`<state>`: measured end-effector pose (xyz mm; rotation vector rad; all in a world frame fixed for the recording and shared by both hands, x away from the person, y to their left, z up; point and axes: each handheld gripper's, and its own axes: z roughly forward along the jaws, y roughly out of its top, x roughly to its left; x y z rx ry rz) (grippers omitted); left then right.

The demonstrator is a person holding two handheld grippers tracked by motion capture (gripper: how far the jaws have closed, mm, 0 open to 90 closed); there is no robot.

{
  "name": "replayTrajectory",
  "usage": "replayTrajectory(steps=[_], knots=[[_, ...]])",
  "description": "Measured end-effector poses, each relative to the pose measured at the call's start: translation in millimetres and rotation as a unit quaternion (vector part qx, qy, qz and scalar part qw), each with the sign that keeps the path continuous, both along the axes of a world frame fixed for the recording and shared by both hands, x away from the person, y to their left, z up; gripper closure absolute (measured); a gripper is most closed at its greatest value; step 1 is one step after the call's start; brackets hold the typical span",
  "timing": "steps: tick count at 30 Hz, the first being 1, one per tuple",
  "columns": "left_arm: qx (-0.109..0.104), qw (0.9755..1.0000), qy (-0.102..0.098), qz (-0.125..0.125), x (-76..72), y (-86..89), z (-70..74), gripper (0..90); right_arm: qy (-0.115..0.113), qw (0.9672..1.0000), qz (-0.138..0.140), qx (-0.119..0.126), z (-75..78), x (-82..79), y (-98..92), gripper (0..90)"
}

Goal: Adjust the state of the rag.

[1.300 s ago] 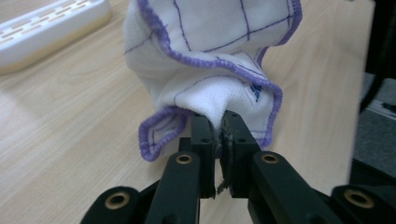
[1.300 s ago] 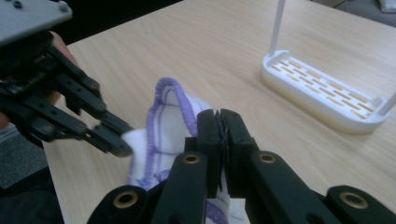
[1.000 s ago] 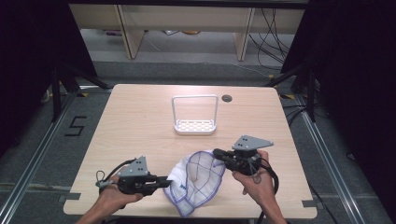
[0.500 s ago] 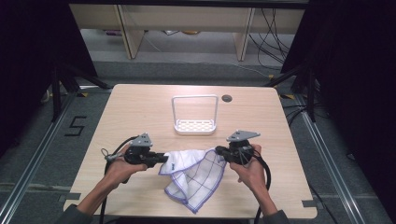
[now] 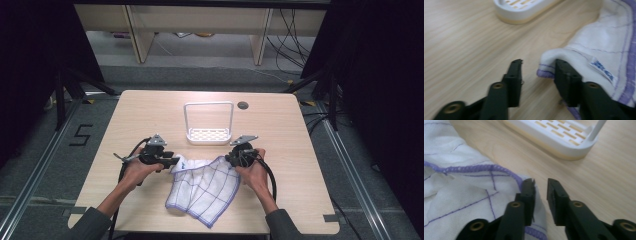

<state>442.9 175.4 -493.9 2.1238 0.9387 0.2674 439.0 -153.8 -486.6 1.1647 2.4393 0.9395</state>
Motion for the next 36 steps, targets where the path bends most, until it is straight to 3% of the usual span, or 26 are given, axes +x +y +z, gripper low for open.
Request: replayTrajectory(steps=[1,2,4,7,11,13,16,20,22,23,25,27,32,36], knots=[[-0.002,0.9999,-0.004,0.012,-1.6,4.5,4.1,49.1,-0.023,0.9996,0.008,-0.013,4.0,-0.2,-3.0,67.8],[-0.011,0.9997,-0.008,0.022,-5.7,10.4,9.8,47.0,-0.034,0.9993,-0.01,-0.012,9.0,-4.8,-3.8,62.8],[-0.01,0.9994,-0.021,0.028,-17.5,19.5,18.7,42.6,-0.044,0.9989,-0.009,-0.012,20.8,-16.3,-9.1,57.1],[-0.013,0.9995,-0.022,0.021,-35.2,24.9,24.4,38.9,-0.045,0.999,-0.005,-0.005,30.2,-32.8,-14.8,53.4],[-0.024,0.9996,-0.013,0.001,-69.8,28.8,26.4,34.8,-0.032,0.9994,0.0,0.012,33.8,-53.5,-19.8,49.3],[-0.038,0.9991,-0.004,-0.016,-88.1,27.3,24.4,34.7,-0.023,0.9996,-0.005,0.017,33.2,-62.3,-21.5,49.3],[-0.049,0.9975,0.003,-0.051,-112.5,19.8,17.6,39.0,-0.01,0.9994,0.014,0.028,28.4,-78.3,-18.5,49.3],[-0.034,0.9956,0.02,-0.085,-124.6,9.2,8.2,41.3,0.001,0.9988,0.042,0.023,25.0,-98.7,-5.5,49.1],[-0.032,0.995,0.027,-0.09,-128.0,5.4,4.6,41.0,0.007,0.9975,0.066,0.025,23.2,-108.5,2.2,48.8],[-0.03,0.9951,0.028,-0.09,-128.9,4.4,3.8,40.5,0.008,0.9975,0.063,0.03,22.5,-114.8,6.2,48.3],[-0.031,0.9949,0.027,-0.092,-132.1,2.8,3.8,40.2,0.017,0.9969,0.072,0.027,19.6,-125.4,12.2,47.9],[-0.021,0.9951,0.014,-0.095,-135.3,0.7,3.2,39.8,0.02,0.9956,0.087,0.027,15.3,-133.0,17.4,48.0],[-0.001,0.9943,0.019,-0.105,-137.4,-3.8,-6.0,39.4,0.033,0.9924,0.116,0.02,1.9,-146.2,31.8,48.2],[0.013,0.9929,0.011,-0.118,-136.7,-8.8,-10.8,47.6,0.04,0.9907,0.129,0.011,-6.4,-151.1,42.0,47.5]])
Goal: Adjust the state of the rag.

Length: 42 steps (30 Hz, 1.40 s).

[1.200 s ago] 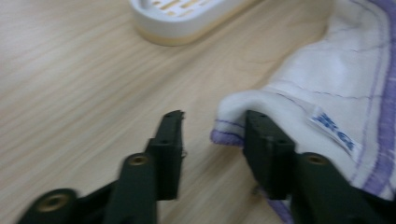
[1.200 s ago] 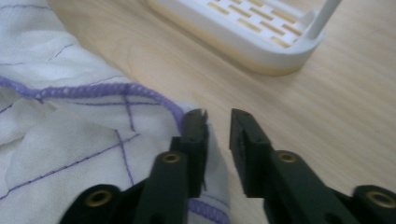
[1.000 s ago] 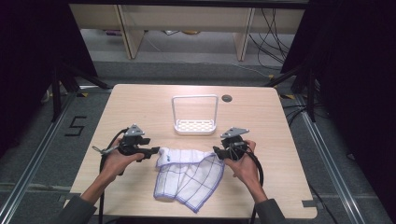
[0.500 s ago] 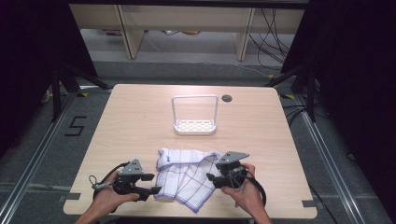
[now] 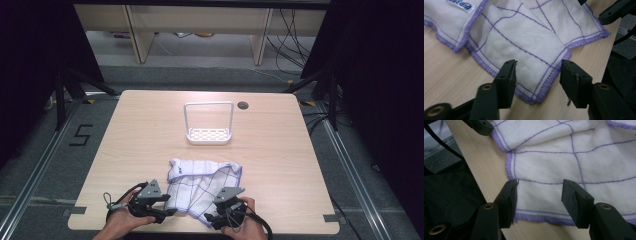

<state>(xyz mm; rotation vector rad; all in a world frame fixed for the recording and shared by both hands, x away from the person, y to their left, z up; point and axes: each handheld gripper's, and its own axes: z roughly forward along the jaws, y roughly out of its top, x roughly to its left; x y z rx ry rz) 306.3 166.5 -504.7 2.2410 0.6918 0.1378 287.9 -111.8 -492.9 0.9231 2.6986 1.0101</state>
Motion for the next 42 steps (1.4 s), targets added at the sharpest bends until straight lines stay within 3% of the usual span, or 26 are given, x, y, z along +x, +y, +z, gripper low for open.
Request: replayTrajectory(steps=[2,5,6,8,9,11,13,15,16,18,20,22,25,26,27,32,33,34,35,37,38,40,42], knots=[[0.021,0.9996,-0.008,-0.02,1.2,-1.3,-1.1,51.6,-0.007,0.9999,0.005,-0.01,-3.0,-2.8,5.3,49.7],[0.035,0.9986,-0.016,-0.036,0.4,-3.0,-2.3,62.7,-0.012,0.9996,0.005,-0.026,-8.2,-6.2,9.5,51.5],[0.028,0.9988,-0.02,-0.034,-1.0,-4.7,-3.5,67.0,-0.02,0.9991,0.008,-0.035,-9.0,-7.2,9.9,54.2],[0.038,0.9977,-0.027,-0.05,0.6,-3.9,-3.8,74.2,-0.027,0.9989,0.008,-0.037,-9.2,-8.6,10.5,67.3],[0.044,0.9972,-0.029,-0.053,2.1,-3.0,-3.6,77.5,-0.041,0.9982,0.022,-0.037,-9.9,-6.8,8.5,74.5],[0.033,0.9977,-0.031,-0.05,1.9,-1.7,-3.7,80.8,-0.038,0.9983,0.028,-0.035,-9.5,-6.1,5.3,82.9],[0.024,0.9985,-0.025,-0.041,-0.2,0.2,-3.1,82.8,-0.035,0.9979,0.034,-0.042,-7.7,-6.1,1.8,85.4],[0.022,0.9979,-0.032,-0.051,-3.7,4.1,1.3,83.5,-0.032,0.9977,0.039,-0.045,-5.9,-5.4,-3.0,86.2],[0.007,0.9985,-0.026,-0.048,-7.8,4.2,2.2,83.6,-0.034,0.9977,0.037,-0.045,-4.0,-4.5,-7.6,86.3],[0.009,0.9974,-0.033,-0.064,-14.0,5.7,5.2,83.8,-0.029,0.9981,0.029,-0.045,0.5,-4.2,-19.8,86.4],[0.014,0.9971,-0.032,-0.068,-21.5,6.8,6.6,83.9,-0.042,0.9981,0.02,-0.04,2.8,-3.6,-35.0,86.4],[0.004,0.9973,-0.027,-0.068,-28.2,6.4,5.2,83.8,-0.043,0.9985,0.006,-0.033,5.5,-7.7,-49.2,86.4],[0.015,0.9964,-0.031,-0.077,-30.9,6.5,4.4,83.4,-0.043,0.9985,-0.006,-0.035,5.4,-16.3,-65.6,86.4],[0.01,0.9966,-0.028,-0.077,-31.8,4.7,2.9,83.3,-0.039,0.9987,-0.006,-0.031,4.2,-18.0,-67.3,86.4],[0.022,0.9962,-0.028,-0.079,-32.1,4.3,2.5,83.2,-0.04,0.9986,-0.016,-0.032,2.2,-22.1,-67.9,86.4],[0.046,0.9947,-0.023,-0.089,-34.2,2.3,-2.6,81.8,-0.034,0.9983,-0.016,-0.044,0.7,-26.0,-71.5,86.4],[0.036,0.9957,-0.024,-0.082,-36.1,0.9,-3.3,81.7,-0.041,0.998,-0.017,-0.045,-0.7,-24.7,-72.9,86.4],[0.044,0.9943,-0.03,-0.093,-34.9,1.8,-2.2,81.7,-0.032,0.9981,-0.024,-0.047,0.0,-24.9,-73.6,86.4],[0.036,0.9958,-0.024,-0.081,-37.5,0.7,-2.7,81.6,-0.035,0.998,-0.03,-0.043,-1.3,-24.8,-74.0,86.4],[0.03,0.9955,-0.019,-0.087,-37.0,-0.3,-3.4,78.4,-0.031,0.9978,-0.031,-0.051,-0.1,-23.2,-75.7,86.3],[0.028,0.9958,-0.015,-0.086,-37.4,-0.8,-4.0,75.7,-0.037,0.9977,-0.019,-0.053,-0.9,-21.0,-76.8,86.3],[0.036,0.9949,-0.018,-0.092,-36.2,0.1,-3.3,74.5,-0.039,0.9978,-0.03,-0.044,-2.0,-21.0,-76.9,85.1],[0.022,0.9956,-0.018,-0.089,-35.6,1.1,-1.1,68.6,-0.032,0.9982,-0.035,-0.035,0.0,-20.0,-78.8,77.0]])
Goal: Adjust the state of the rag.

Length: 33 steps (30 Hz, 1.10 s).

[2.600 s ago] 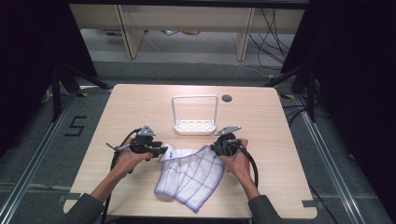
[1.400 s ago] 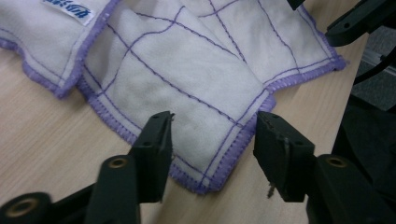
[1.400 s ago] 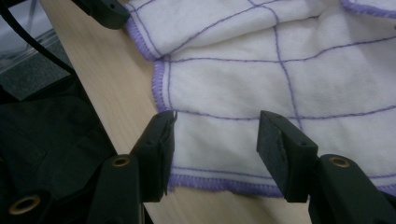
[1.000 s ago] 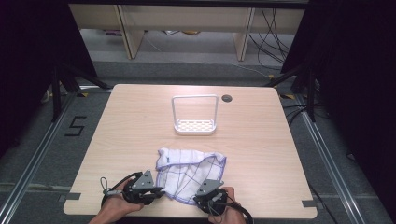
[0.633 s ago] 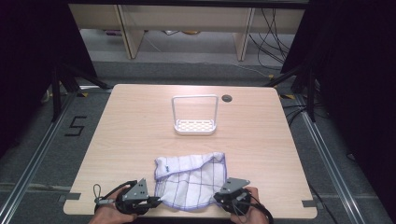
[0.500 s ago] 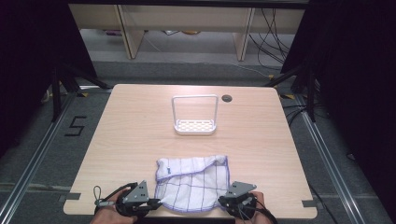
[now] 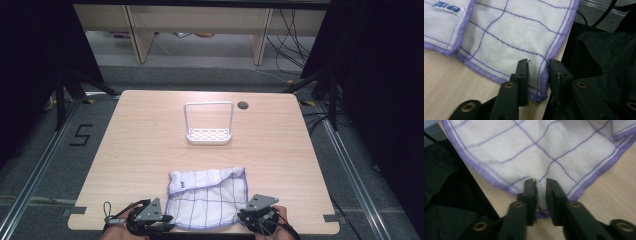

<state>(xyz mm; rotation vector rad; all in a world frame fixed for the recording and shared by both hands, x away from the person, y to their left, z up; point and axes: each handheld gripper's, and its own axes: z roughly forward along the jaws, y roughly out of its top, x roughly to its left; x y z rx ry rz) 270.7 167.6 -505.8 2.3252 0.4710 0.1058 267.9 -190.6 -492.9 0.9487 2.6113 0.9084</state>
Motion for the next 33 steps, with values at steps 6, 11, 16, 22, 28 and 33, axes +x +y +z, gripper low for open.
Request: replayTrajectory(steps=[6,11,16,22,28,33], knots=[[-0.036,0.9985,-0.01,0.04,15.5,12.8,18.4,48.4,-0.056,0.9979,-0.025,0.023,27.7,12.4,-7.3,63.3],[-0.027,0.9951,-0.052,0.08,41.3,9.0,26.1,44.7,-0.092,0.9943,-0.049,0.025,30.7,52.4,-12.0,62.2],[0.0,0.9943,-0.072,0.079,60.3,-4.4,17.4,42.5,-0.074,0.9954,-0.057,0.02,20.0,86.0,-7.4,57.6],[0.037,0.9939,-0.078,0.069,71.4,-17.5,5.2,45.9,-0.042,0.9973,-0.059,-0.005,3.5,108.7,2.3,55.6],[0.043,0.9946,-0.077,0.055,81.3,-20.6,1.4,73.6,-0.041,0.9976,-0.036,-0.043,-0.2,117.4,12.9,76.6],[0.014,0.9952,-0.071,0.066,85.5,-13.5,15.1,80.0,-0.053,0.9971,-0.028,-0.047,6.2,119.4,12.7,86.9]])
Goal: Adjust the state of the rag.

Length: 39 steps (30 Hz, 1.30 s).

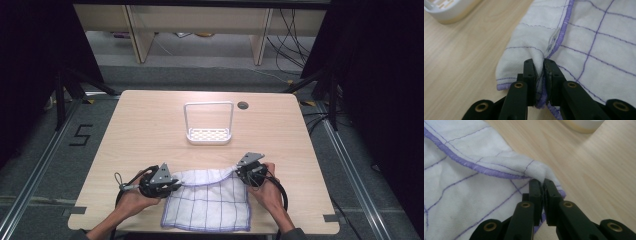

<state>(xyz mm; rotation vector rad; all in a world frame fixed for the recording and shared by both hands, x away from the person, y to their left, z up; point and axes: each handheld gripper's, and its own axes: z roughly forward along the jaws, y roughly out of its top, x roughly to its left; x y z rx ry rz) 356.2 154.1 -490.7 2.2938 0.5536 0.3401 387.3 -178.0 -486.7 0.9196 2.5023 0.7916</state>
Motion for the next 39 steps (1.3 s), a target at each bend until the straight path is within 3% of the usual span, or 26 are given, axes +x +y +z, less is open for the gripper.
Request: replayTrajectory(steps=[2,4,5,8,9,10,11,12,14,17,20,21,22,24,27,29,31,32,33,35,36,39], knots=[[-0.02,0.9998,-0.006,0.002,3.3,1.6,5.7,80.2,-0.007,0.9999,-0.003,0.011,3.7,1.0,-0.2,87.2],[-0.029,0.9996,0.003,-0.005,7.6,2.7,13.4,79.9,0.009,0.9997,-0.005,0.024,10.5,2.5,-1.5,87.2],[-0.033,0.9991,0.024,-0.008,9.5,2.4,16.0,78.9,0.007,0.9993,-0.004,0.036,11.6,4.6,-1.6,87.1],[-0.038,0.9989,0.029,-0.006,17.9,6.0,23.8,77.3,0.044,0.9967,-0.026,0.062,19.3,8.4,-3.3,86.9],[-0.042,0.9986,0.032,-0.002,19.4,7.3,25.1,77.8,0.038,0.9965,-0.022,0.071,18.7,11.0,-3.3,86.9],[-0.048,0.9985,0.028,0.002,20.4,7.7,25.8,78.6,0.047,0.9962,-0.03,0.067,21.0,10.9,-3.7,86.9],[-0.04,0.9988,0.028,0.0,21.5,8.8,27.0,79.6,0.036,0.9972,-0.017,0.063,21.3,13.8,-4.5,86.9],[-0.041,0.9987,0.03,0.005,22.2,8.9,26.8,80.9,0.047,0.996,-0.027,0.071,21.8,13.2,-3.2,86.9],[-0.051,0.9979,0.04,0.005,27.8,9.1,27.5,81.5,0.047,0.9964,-0.023,0.067,22.4,16.4,-4.0,86.9],[-0.031,0.9991,0.025,0.015,40.4,10.2,30.7,82.0,0.049,0.9961,-0.027,0.069,22.8,22.2,-2.6,86.9],[-0.03,0.9986,0.027,0.036,58.8,9.3,29.7,81.9,0.048,0.9951,-0.038,0.078,21.2,30.5,-1.0,86.9],[-0.03,0.9986,0.027,0.036,58.8,9.3,29.7,81.8,0.053,0.9949,-0.04,0.076,20.8,33.7,-0.2,86.8],[-0.016,0.9986,0.029,0.042,72.2,6.6,25.9,81.3,0.047,0.9949,-0.044,0.077,17.2,39.0,0.8,86.7],[-0.009,0.9978,0.032,0.057,85.6,4.1,19.0,80.3,0.057,0.9937,-0.057,0.078,13.4,47.3,1.3,86.1],[-0.001,0.9956,0.054,0.076,103.9,3.2,5.2,78.6,0.057,0.9919,-0.075,0.085,3.8,59.9,1.1,82.1],[-0.002,0.9943,0.067,0.083,110.2,3.6,-2.9,77.8,0.06,0.9883,-0.104,0.094,-3.1,67.6,2.0,76.6],[0.002,0.9938,0.067,0.089,114.0,5.1,-8.2,75.1,0.062,0.986,-0.123,0.093,-5.5,71.9,1.3,71.9],[-0.003,0.9932,0.067,0.096,114.2,5.7,-9.3,72.9,0.066,0.9863,-0.123,0.088,-6.1,72.5,1.3,71.6],[-0.004,0.9927,0.067,0.101,113.9,6.5,-8.9,67.9,0.051,0.9883,-0.118,0.083,-7.6,73.5,1.9,69.4],[-0.005,0.992,0.062,0.109,112.9,7.9,-8.0,56.6,0.054,0.9887,-0.115,0.079,-4.7,71.8,2.2,66.9],[-0.01,0.9911,0.055,0.121,108.6,10.2,-6.8,52.4,0.02,0.9932,-0.101,0.055,2.7,68.5,0.6,64.2],[-0.011,0.99,0.038,0.136,96.7,17.2,1.6,42.7,0.011,0.9926,-0.102,0.065,14.4,63.3,-5.3,63.0]])
